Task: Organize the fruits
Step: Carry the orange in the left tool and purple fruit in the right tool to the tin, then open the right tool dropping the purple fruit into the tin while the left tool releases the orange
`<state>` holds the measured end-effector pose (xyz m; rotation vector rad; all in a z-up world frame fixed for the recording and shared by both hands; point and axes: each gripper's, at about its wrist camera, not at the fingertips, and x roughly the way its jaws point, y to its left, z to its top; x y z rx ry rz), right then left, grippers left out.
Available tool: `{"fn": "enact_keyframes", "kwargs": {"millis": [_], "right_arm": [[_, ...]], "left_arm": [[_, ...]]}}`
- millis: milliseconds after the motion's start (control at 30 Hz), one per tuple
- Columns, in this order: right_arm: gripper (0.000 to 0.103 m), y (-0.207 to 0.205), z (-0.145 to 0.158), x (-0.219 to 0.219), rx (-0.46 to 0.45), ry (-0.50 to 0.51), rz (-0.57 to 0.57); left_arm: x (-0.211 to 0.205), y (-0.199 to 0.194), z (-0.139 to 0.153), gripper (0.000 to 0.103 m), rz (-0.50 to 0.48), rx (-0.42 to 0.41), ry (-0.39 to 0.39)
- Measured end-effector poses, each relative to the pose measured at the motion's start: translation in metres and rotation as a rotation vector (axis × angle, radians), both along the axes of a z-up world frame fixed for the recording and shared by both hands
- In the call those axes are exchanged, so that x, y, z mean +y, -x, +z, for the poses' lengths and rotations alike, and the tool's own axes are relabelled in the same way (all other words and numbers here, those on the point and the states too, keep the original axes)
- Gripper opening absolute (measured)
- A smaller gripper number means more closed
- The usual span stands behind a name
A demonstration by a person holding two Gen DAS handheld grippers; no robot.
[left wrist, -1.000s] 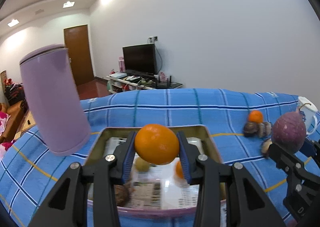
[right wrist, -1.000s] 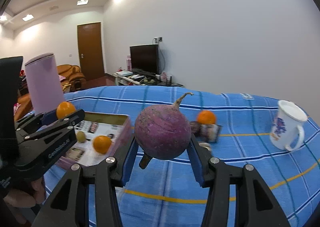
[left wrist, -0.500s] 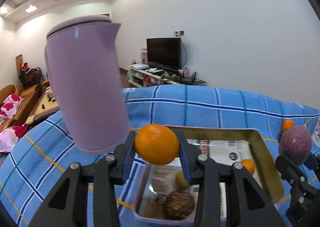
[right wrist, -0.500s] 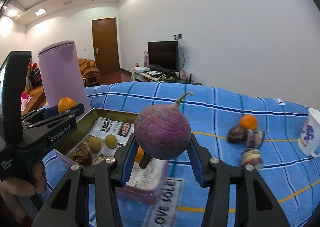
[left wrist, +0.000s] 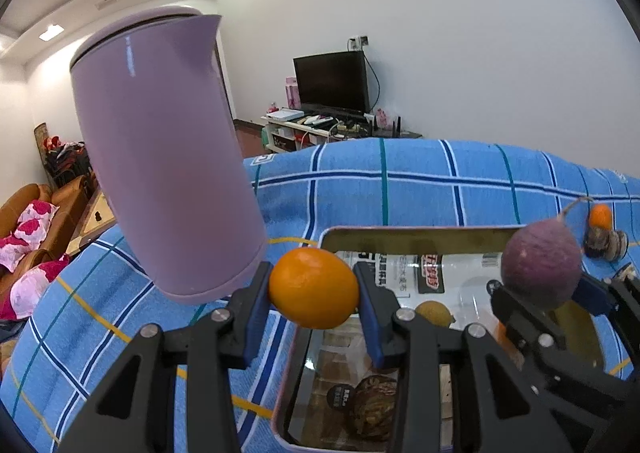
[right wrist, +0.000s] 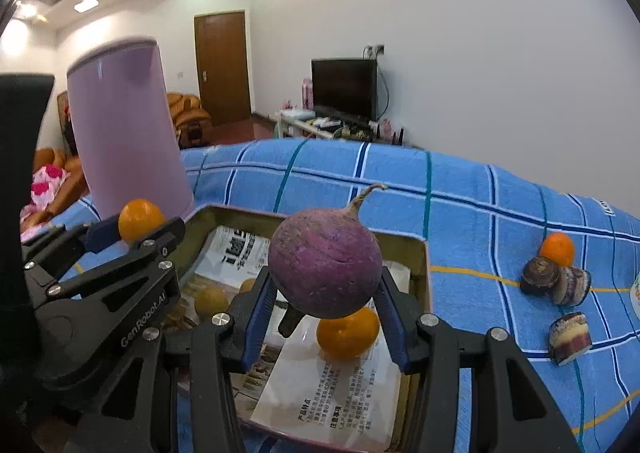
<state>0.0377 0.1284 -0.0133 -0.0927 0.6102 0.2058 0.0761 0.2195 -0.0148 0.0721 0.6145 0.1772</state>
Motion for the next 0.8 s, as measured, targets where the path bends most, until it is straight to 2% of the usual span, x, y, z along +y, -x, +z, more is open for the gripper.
{"fn": "enact_keyframes", "kwargs": {"millis": [200, 400, 800], "right_arm": [[0.051, -0.014, -0.007, 0.0, 0.072, -0.009, 0.011], [0.052, -0.02, -0.011, -0.003, 0.105, -0.034, 0.028], [0.053, -0.017, -0.011, -0.008, 0.106, -0.103, 0.071]], "left_arm": [[-0.001, -0.004, -0.005, 0.042, 0.002, 0.023, -0.011], [-0.001, -0.005, -0.006, 0.042, -0.001, 0.029, -0.014], [0.002, -0.004, -0.005, 0.042, -0.002, 0.022, 0.015]]}}
